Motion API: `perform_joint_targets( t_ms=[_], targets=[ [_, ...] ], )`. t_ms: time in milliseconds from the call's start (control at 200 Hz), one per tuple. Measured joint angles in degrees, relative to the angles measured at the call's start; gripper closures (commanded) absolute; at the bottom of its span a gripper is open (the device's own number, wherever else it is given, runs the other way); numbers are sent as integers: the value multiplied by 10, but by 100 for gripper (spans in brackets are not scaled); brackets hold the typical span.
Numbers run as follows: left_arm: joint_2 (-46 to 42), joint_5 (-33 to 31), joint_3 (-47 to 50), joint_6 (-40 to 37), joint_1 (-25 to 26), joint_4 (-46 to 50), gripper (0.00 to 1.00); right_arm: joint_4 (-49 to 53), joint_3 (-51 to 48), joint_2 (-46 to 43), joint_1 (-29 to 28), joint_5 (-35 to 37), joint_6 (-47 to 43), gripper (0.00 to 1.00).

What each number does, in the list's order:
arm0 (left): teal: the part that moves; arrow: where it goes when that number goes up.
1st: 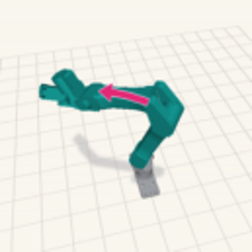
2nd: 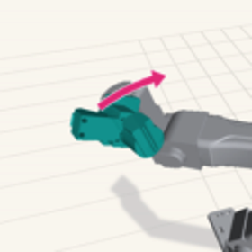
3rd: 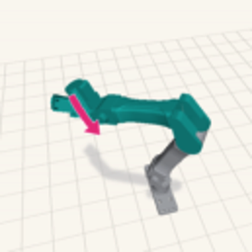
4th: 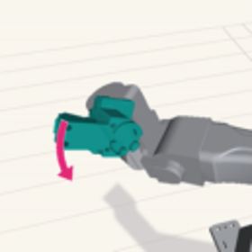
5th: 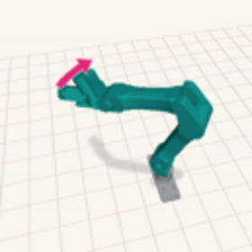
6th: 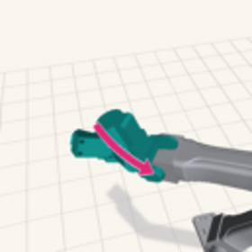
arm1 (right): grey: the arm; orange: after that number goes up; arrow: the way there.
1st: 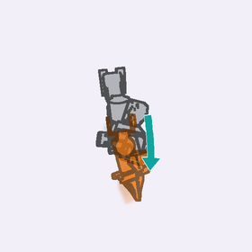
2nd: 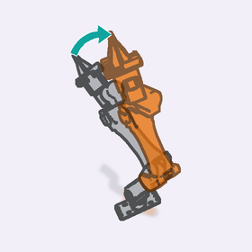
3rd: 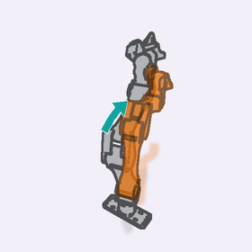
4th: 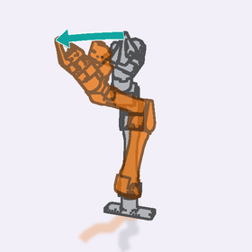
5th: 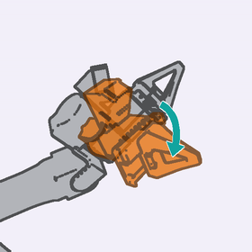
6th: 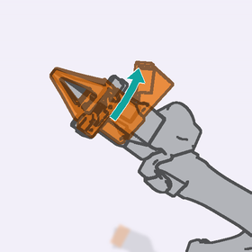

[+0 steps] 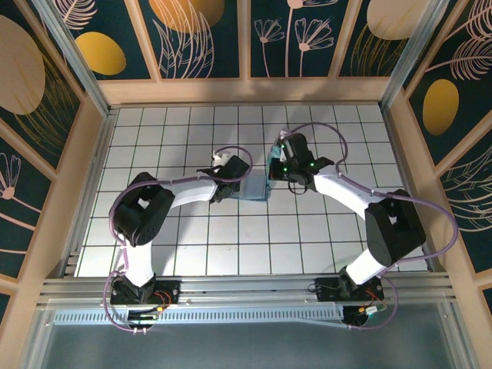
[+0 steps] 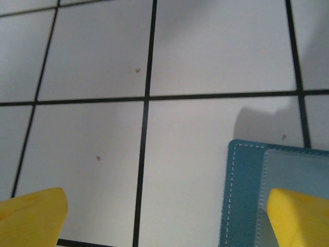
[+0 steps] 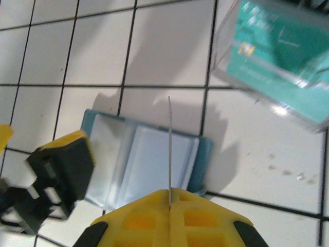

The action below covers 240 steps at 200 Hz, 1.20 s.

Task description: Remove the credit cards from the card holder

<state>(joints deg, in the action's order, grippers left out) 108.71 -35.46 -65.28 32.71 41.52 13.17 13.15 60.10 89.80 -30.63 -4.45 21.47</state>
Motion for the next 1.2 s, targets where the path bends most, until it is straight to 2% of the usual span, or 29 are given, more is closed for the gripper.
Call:
perform_joint_targets(
  t_ms=[335,666,911,1201],
  targets=[
    [-108,-10,6,1,0,1,1,13,40,0,34,50,-96,100],
    [-223,-12,83,40,-9,-19,1,3,43,9,59,79,-195,100],
    [-278,-25,135,51,-10,-47,1,-16,51,27,67,65,-318,100],
    [-298,-35,155,55,-10,-61,1,-24,94,56,81,27,-422,100]
  ],
)
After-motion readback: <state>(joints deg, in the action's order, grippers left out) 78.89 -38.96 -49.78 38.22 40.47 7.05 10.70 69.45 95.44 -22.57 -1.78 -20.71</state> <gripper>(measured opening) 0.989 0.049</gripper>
